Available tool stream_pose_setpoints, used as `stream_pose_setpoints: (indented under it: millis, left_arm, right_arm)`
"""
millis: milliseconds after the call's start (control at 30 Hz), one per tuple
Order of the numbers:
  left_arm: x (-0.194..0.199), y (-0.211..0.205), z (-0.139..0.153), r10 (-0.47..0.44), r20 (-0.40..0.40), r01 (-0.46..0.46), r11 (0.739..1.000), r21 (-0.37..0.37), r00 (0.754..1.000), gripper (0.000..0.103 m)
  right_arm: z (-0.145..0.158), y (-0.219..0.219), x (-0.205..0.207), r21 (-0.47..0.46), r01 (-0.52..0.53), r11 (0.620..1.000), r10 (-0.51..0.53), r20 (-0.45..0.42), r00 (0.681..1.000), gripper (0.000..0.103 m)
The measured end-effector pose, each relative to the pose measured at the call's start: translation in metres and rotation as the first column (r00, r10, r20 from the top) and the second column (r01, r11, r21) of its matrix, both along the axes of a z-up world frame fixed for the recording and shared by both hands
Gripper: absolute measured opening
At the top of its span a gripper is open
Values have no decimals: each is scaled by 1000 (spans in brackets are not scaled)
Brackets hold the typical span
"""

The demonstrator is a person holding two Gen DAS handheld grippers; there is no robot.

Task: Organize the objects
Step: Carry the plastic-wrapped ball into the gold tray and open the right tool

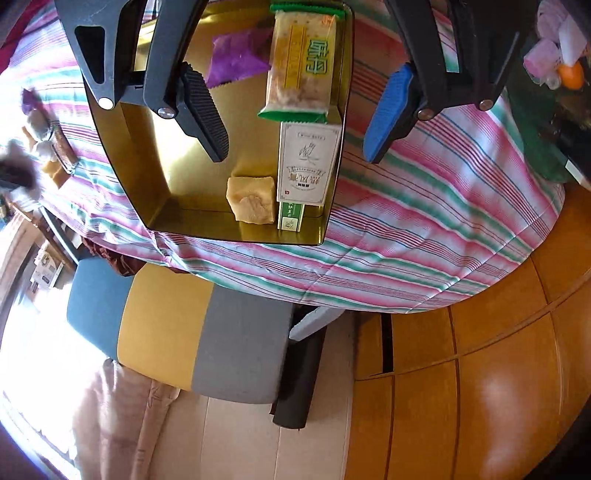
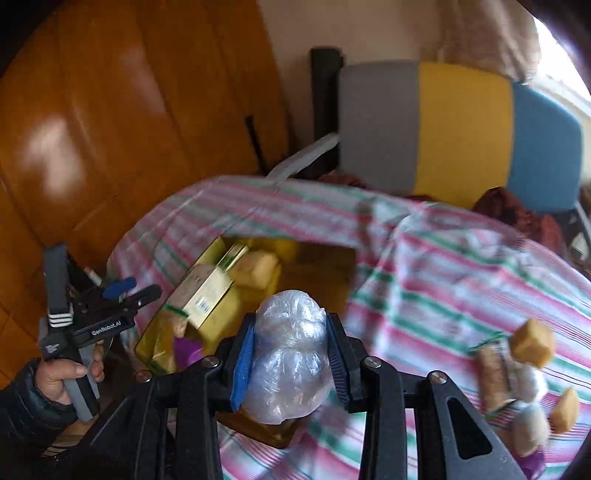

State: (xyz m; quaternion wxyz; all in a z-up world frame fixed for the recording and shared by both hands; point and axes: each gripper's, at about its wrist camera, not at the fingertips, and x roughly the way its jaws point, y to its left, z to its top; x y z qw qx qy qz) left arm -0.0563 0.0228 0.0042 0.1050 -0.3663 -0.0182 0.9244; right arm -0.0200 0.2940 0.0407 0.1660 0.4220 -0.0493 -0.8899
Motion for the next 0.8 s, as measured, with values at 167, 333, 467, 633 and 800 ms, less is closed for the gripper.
stream_pose_setpoints:
  millis: [167, 333, 467, 633, 800]
  left_arm:
    - [7, -13, -2, 9, -4, -9, 1000, 8, 1000, 77]
    - [9, -31, -11, 44, 19, -45, 999, 29, 999, 77]
    - [9, -41, -18, 68, 36, -69, 997, 41, 997, 77]
    - [9, -51, -23, 91, 51, -94, 994, 59, 995, 77]
    - [9, -54, -28, 95, 63, -99, 993, 65, 993, 77]
  right_arm:
    - [-43, -57, -42, 25, -54, 998, 51, 114, 992, 36]
    - [-78, -86, -71, 43, -27, 999, 18, 186, 982, 36]
    - [-100, -100, -95, 41, 19, 999, -28, 220, 975, 37]
    - [-111, -109, -121, 25, 75, 997, -79, 226, 971, 41]
    - [-109, -112, -126, -10, 79, 997, -75, 220, 973, 50]
